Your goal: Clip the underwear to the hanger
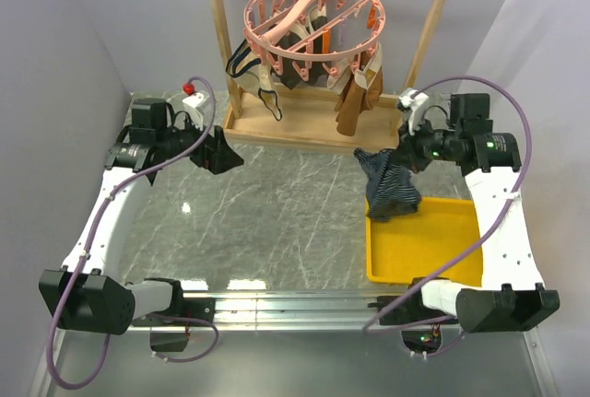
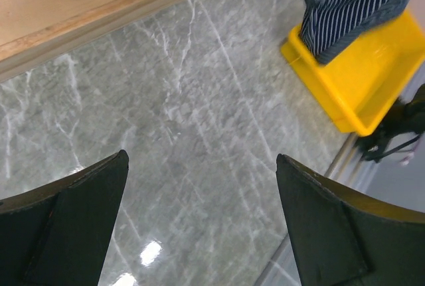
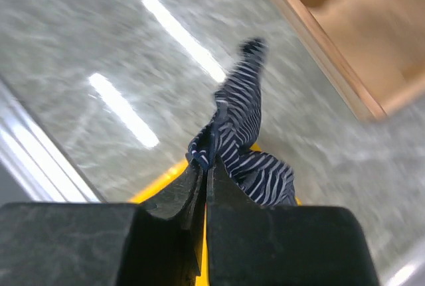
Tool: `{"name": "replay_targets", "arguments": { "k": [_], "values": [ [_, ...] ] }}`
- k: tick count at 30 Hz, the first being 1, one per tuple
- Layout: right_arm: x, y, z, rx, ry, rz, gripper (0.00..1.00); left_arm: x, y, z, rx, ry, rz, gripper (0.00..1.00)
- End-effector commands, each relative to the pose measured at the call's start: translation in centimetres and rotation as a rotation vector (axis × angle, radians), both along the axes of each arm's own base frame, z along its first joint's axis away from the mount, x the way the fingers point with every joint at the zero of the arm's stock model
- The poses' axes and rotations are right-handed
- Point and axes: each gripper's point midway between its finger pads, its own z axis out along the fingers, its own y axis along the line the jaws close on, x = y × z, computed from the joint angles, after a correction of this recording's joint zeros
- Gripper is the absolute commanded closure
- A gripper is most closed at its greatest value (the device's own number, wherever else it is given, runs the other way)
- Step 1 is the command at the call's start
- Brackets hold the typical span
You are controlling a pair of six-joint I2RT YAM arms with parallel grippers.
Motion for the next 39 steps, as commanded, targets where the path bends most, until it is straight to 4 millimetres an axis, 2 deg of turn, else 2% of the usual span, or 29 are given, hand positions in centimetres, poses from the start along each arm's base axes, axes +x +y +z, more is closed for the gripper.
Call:
{"name": "replay_targets", "arguments": {
  "k": [1, 3, 5, 10, 12, 13, 15, 18, 19, 20, 22, 26, 27, 29, 30, 31, 32, 33, 34, 35, 36, 37, 39],
  "values": [
    [-0.4, 3.9, 4.5, 0.128, -0.062, 0.051, 1.0, -0.6, -0.2, 4.0, -0.142, -0.016, -0.042, 0.02],
    [-0.8, 6.2, 6.6, 0.187, -0.091, 0.111, 1.0, -0.1, 1.3, 4.6, -0.192, -0.009, -0.007, 0.03],
    [-0.7, 7.5, 8.2, 0.235, -0.112, 0.158, 1.0, 0.0, 2.5, 4.8, -0.236, 0.005, 0.0, 0.03],
    [-0.8, 10.7, 11.4, 0.346, -0.108, 0.288, 1.0, 0.3, 3.6, 4.3, -0.239, 0.025, 0.016, 0.05],
    [-0.7, 11.7, 12.0, 0.357, -0.112, 0.323, 1.0, 0.3, 3.6, 4.1, -0.237, 0.028, 0.02, 0.05],
    [-0.8, 13.0, 12.3, 0.367, -0.118, 0.361, 1.0, 0.5, 3.7, 4.2, -0.235, 0.019, 0.026, 0.05],
    [-0.9, 14.5, 11.9, 0.378, -0.099, 0.395, 1.0, 0.5, 3.9, 4.2, -0.23, 0.013, 0.04, 0.05],
    [-1.4, 17.8, 9.9, 0.372, -0.103, 0.446, 1.0, 1.0, 4.3, 4.3, -0.212, -0.008, 0.063, 0.04],
    [-2.5, 20.0, 8.8, 0.349, -0.102, 0.491, 1.0, 0.9, 4.4, 4.1, -0.207, 0.002, 0.07, 0.04],
    [-1.3, 20.6, 7.0, 0.288, -0.122, 0.446, 1.0, 1.2, 4.6, 4.0, -0.201, 0.005, 0.075, 0.04],
    [-1.0, 22.6, 4.7, 0.234, -0.081, 0.462, 1.0, 1.3, 4.8, 3.8, -0.203, 0.021, 0.076, 0.04],
    [-1.2, 24.3, 3.0, 0.233, -0.013, 0.486, 1.0, 2.2, 5.8, 3.9, -0.217, 0.033, 0.107, 0.05],
    [-2.1, 24.8, 3.1, 0.251, 0.008, 0.529, 1.0, 2.3, 6.1, 3.8, -0.225, 0.041, 0.119, 0.05],
    [-4.4, 25.6, 1.1, 0.228, 0.083, 0.599, 1.0, 2.6, 6.6, 3.6, -0.23, 0.049, 0.132, 0.05],
    [-6.6, 26.7, -0.2, 0.195, 0.102, 0.657, 1.0, 2.7, 6.7, 3.5, -0.228, 0.053, 0.134, 0.05],
    [-8.6, 26.7, -2.8, 0.147, 0.145, 0.692, 1.0, 2.7, 6.8, 3.2, -0.224, 0.063, 0.138, 0.05],
    [-9.8, 26.9, -4.1, 0.113, 0.137, 0.735, 1.0, 3.0, 6.9, 2.8, -0.217, 0.074, 0.142, 0.05],
    [-12.3, 27.5, -5.3, 0.082, 0.14, 0.8, 1.0, 2.9, 7.0, 2.3, -0.203, 0.083, 0.14, 0.06],
    [-13.7, 26.9, -7.2, 0.043, 0.165, 0.824, 1.0, 2.9, 7.1, 2.1, -0.193, 0.085, 0.14, 0.06],
    [-14.8, 26.7, -8.0, 0.019, 0.16, 0.868, 1.0, 3.0, 7.2, 1.6, -0.189, 0.102, 0.144, 0.07],
    [-17.0, 26.6, -8.3, 0.002, 0.156, 0.928, 1.0, 3.0, 7.5, 0.9, -0.148, 0.087, 0.133, 0.07],
    [-17.9, 25.7, -9.9, -0.046, 0.171, 0.961, 1.0, 3.2, 7.7, 0.4, -0.121, 0.077, 0.125, 0.07],
    [-19.6, 24.7, -11.1, -0.099, 0.185, 1.019, 0.87, 3.1, 8.0, -0.5, -0.086, 0.086, 0.114, 0.07]
  ]
}}
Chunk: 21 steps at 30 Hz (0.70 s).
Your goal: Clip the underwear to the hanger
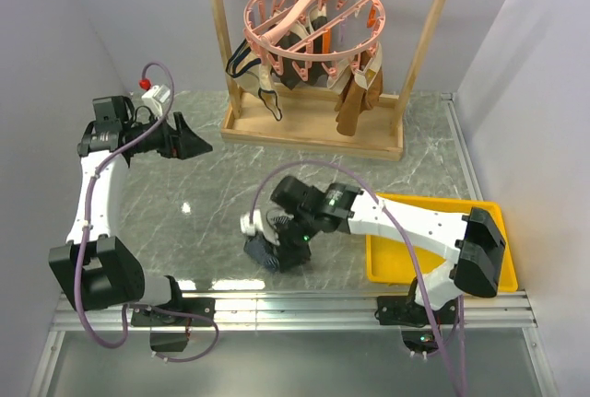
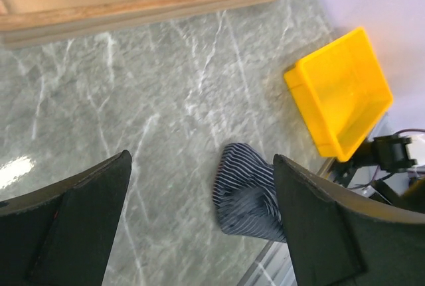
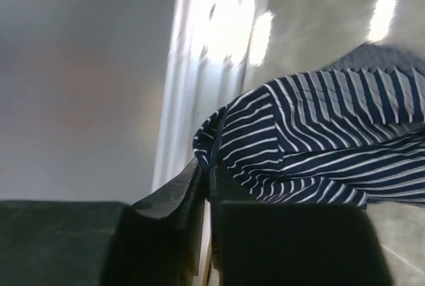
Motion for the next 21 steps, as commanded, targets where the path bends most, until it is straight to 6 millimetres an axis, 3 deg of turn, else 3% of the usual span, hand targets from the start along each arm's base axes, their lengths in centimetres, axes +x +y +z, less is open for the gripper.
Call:
{"name": "replay_targets", "arguments": {
  "k": [1, 2, 4, 6, 7, 9, 11, 13, 16, 18, 19, 21],
  "values": [
    [-1.5, -2.5, 0.3, -0.014, -0.09, 0.096, 0.82, -0.4, 0.6, -0.6, 0.089, -0.021, -0.046, 0.07],
    [-1.6, -2.8, 0.2, -0.023, -0.089, 0.095, 0.66, -0.3, 0.7, -1.4, 0.111, -0.024, -0.072, 0.07],
    [-0.6, -3.1, 0.7, -0.005, -0.114, 0.05, 0.58, -1.4, 0.2, -2.5, 0.135, 0.026, -0.123, 0.08],
    [1.8, -3.5, 1.8, 0.03, -0.109, -0.063, 0.42, -2.1, -0.1, -4.3, 0.207, 0.029, -0.198, 0.08],
    [3.0, -3.4, 2.5, 0.058, -0.09, -0.11, 0.36, -3.4, -1.3, -5.1, 0.224, 0.058, -0.261, 0.08],
    [5.6, -4.1, 3.6, 0.102, -0.001, -0.195, 0.35, -4.6, -2.3, -6.5, 0.286, 0.044, -0.345, 0.08],
    [7.6, -4.2, 3.5, 0.089, 0.09, -0.284, 0.35, -6.2, -3.9, -8.3, 0.354, 0.047, -0.428, 0.07],
    [8.4, -3.7, 2.1, 0.046, 0.146, -0.34, 0.37, -7.4, -4.7, -9.7, 0.379, 0.048, -0.478, 0.07],
    [8.9, -2.6, 0.5, 0.049, 0.162, -0.398, 0.38, -6.9, -4.5, -10.2, 0.373, 0.025, -0.455, 0.07],
    [8.4, -1.5, -0.5, 0.019, 0.174, -0.426, 0.38, -6.2, -4.8, -8.9, 0.296, -0.009, -0.43, 0.07],
    [8.7, -0.9, -0.7, 0.024, 0.151, -0.431, 0.39, -5.2, -3.6, -8.1, 0.259, -0.02, -0.374, 0.07],
    [8.2, 0.3, -1.4, 0.004, 0.153, -0.442, 0.39, -4.4, -3.3, -6.5, 0.143, -0.012, -0.322, 0.07]
  ]
}}
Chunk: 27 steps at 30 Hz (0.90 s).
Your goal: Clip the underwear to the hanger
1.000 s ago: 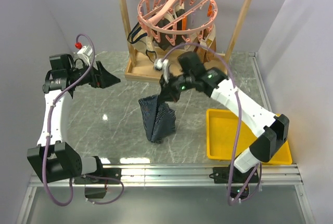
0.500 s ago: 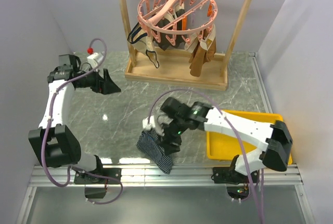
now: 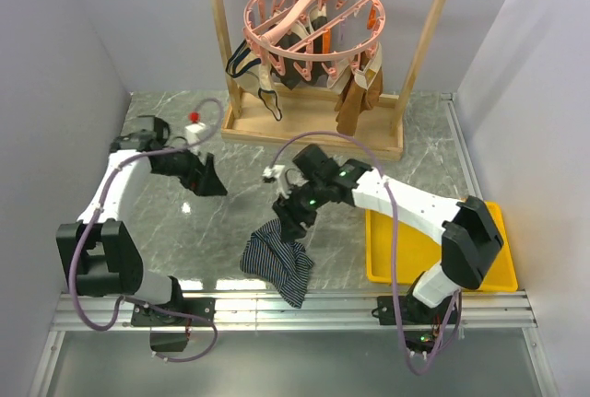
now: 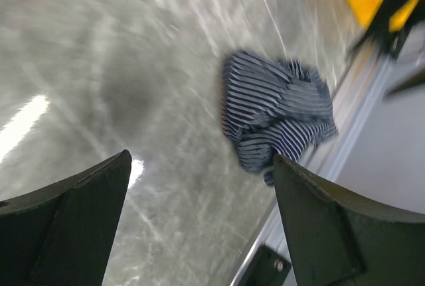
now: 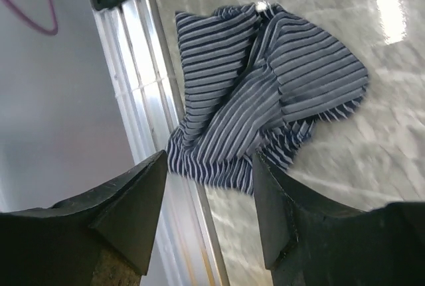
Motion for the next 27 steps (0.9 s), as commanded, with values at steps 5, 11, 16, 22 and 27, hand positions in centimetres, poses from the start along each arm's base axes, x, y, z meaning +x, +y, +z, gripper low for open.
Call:
{"name": "replay_targets", "arguments": {
  "k": [5, 11, 16, 22, 27],
  "values": [
    [-0.6, 5.7, -2.5, -0.067, -0.084, -0.03, 0.35, 3.3, 2.9, 4.6, -0.186, -0.086, 0.146, 0.05],
    [1.9, 7.7, -6.7, -0.206, -0.062, -0.077, 0.39, 3.4, 3.9, 4.4, -0.141, -0.134, 0.194, 0.04],
    [3.4, 8.0, -4.9, -0.198, -0.107, -0.049, 0.97, 3.7, 4.2, 5.3, -0.135, -0.164, 0.197, 0.04],
    [8.0, 6.4, 4.7, -0.01, -0.212, -0.128, 1.0, 5.0, 4.4, 6.9, -0.167, -0.189, 0.222, 0.05],
    [5.3, 5.4, 11.3, 0.143, -0.276, -0.04, 1.0, 6.2, 4.7, 8.0, -0.17, -0.222, 0.237, 0.05]
  ]
}}
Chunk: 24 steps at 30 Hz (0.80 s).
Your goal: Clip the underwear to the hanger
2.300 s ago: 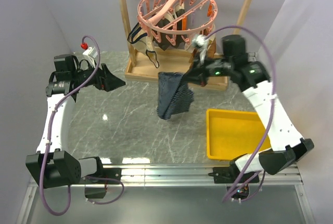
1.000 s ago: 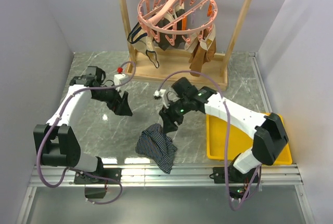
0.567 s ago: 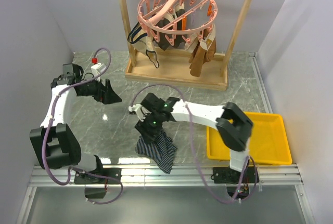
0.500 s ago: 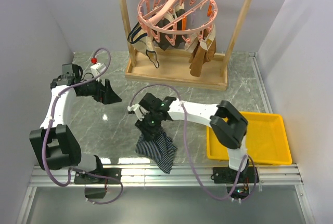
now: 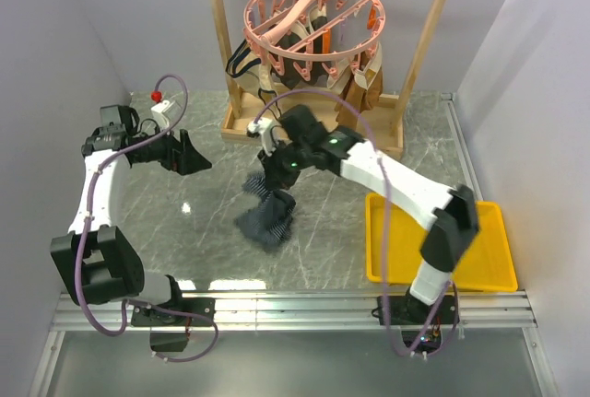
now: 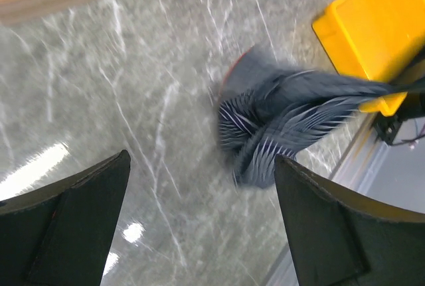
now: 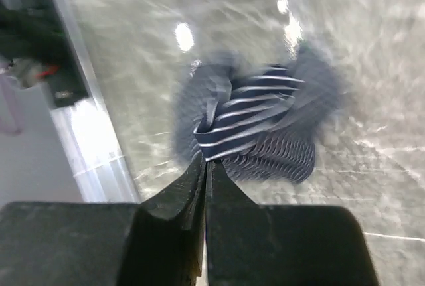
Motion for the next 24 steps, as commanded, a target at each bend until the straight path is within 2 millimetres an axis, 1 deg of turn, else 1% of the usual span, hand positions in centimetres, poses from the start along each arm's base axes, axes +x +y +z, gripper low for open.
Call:
{"name": "replay_targets", "arguments": {
  "k": [1, 2, 3, 4, 5, 6, 7, 8, 9, 10, 11, 12, 13, 14, 15, 16, 17, 18, 19, 20, 21, 22, 23, 24],
  "values": [
    [-5.0, 0.0, 6.7, 0.139, -0.072, 0.181, 1.0, 1.6, 0.1, 2.9, -0.022, -0.092, 0.002, 0.05],
    [-6.9, -0.2, 7.0, 0.154, -0.067, 0.234, 1.0, 1.7, 0.1, 2.8, -0.022, -0.09, 0.001, 0.05],
    [-8.6, -0.7, 5.2, 0.117, -0.037, 0.278, 1.0, 1.8, 0.1, 2.8, -0.018, -0.09, 0.0, 0.05],
    [-10.1, -1.4, 3.9, 0.083, -0.038, 0.342, 1.0, 1.8, 0.2, 2.6, -0.013, -0.088, 0.002, 0.05],
    [-12.0, -1.7, 2.7, 0.048, -0.042, 0.396, 1.0, 1.7, 0.2, 2.5, -0.011, -0.079, 0.002, 0.05],
    [-13.3, -3.2, 0.3, -0.009, -0.011, 0.419, 1.0, 1.7, 0.3, 2.4, -0.002, -0.077, 0.001, 0.05],
    [-14.3, -4.3, -1.0, -0.047, -0.005, 0.464, 1.0, 1.7, 0.5, 2.0, 0.014, -0.079, -0.009, 0.05],
    [-14.7, -5.5, -2.0, -0.08, 0.0, 0.479, 1.0, 1.3, 0.4, 1.7, 0.018, -0.061, -0.017, 0.06],
    [-15.4, -7.1, -3.9, -0.138, 0.024, 0.501, 1.0, 1.1, 0.4, 1.5, 0.024, -0.057, -0.026, 0.06],
    [-15.9, -8.7, -5.0, -0.196, 0.025, 0.546, 1.0, 1.1, 0.5, 1.1, 0.041, -0.059, -0.039, 0.06],
    [-16.0, -9.8, -5.7, -0.237, 0.023, 0.559, 0.98, 1.0, 0.6, 0.9, 0.048, -0.057, -0.045, 0.06],
    [-15.9, -11.0, -6.7, -0.293, 0.016, 0.558, 0.91, 0.6, 0.3, 0.5, 0.054, -0.036, -0.062, 0.06],
    [-15.8, -11.9, -7.0, -0.328, 0.014, 0.551, 0.75, 0.5, 0.4, 0.0, 0.084, -0.046, -0.085, 0.06],
    [-15.4, -12.2, -6.9, -0.331, -0.004, 0.531, 0.68, 0.3, 0.2, -0.3, 0.1, -0.045, -0.104, 0.06],
    [-14.7, -12.6, -6.9, -0.332, -0.008, 0.493, 0.62, -0.4, -0.8, -0.7, 0.114, -0.033, -0.149, 0.06],
    [-14.1, -12.3, -6.4, -0.303, -0.004, 0.444, 0.47, -0.7, -1.1, -1.1, 0.146, -0.051, -0.18, 0.06],
    [-13.8, -12.1, -5.7, -0.274, 0.003, 0.415, 0.4, -1.0, -1.4, -1.5, 0.179, -0.055, -0.197, 0.06],
    [-12.6, -12.0, -5.0, -0.239, 0.039, 0.325, 0.4, -1.3, -2.5, -2.1, 0.197, -0.07, -0.234, 0.06],
    [-12.2, -11.8, -4.7, -0.21, 0.081, 0.278, 0.4, -1.5, -3.0, -2.1, 0.206, -0.079, -0.236, 0.06],
    [-12.0, -11.6, -4.7, -0.196, 0.139, 0.238, 0.41, -2.2, -4.1, -3.0, 0.221, -0.068, -0.269, 0.06],
    [-11.7, -11.9, -4.8, -0.189, 0.187, 0.202, 0.42, -2.4, -5.0, -3.3, 0.23, -0.079, -0.294, 0.06],
    [-10.6, -12.3, -5.2, -0.192, 0.222, 0.138, 0.47, -2.2, -5.8, -3.6, 0.237, -0.087, -0.307, 0.06],
    [-10.3, -12.6, -5.9, -0.202, 0.261, 0.1, 0.49, -1.9, -6.5, -3.9, 0.246, -0.088, -0.314, 0.07],
    [-10.0, -12.8, -6.2, -0.198, 0.293, 0.057, 0.51, -2.1, -7.8, -4.7, 0.265, -0.078, -0.336, 0.07]
  ]
}}
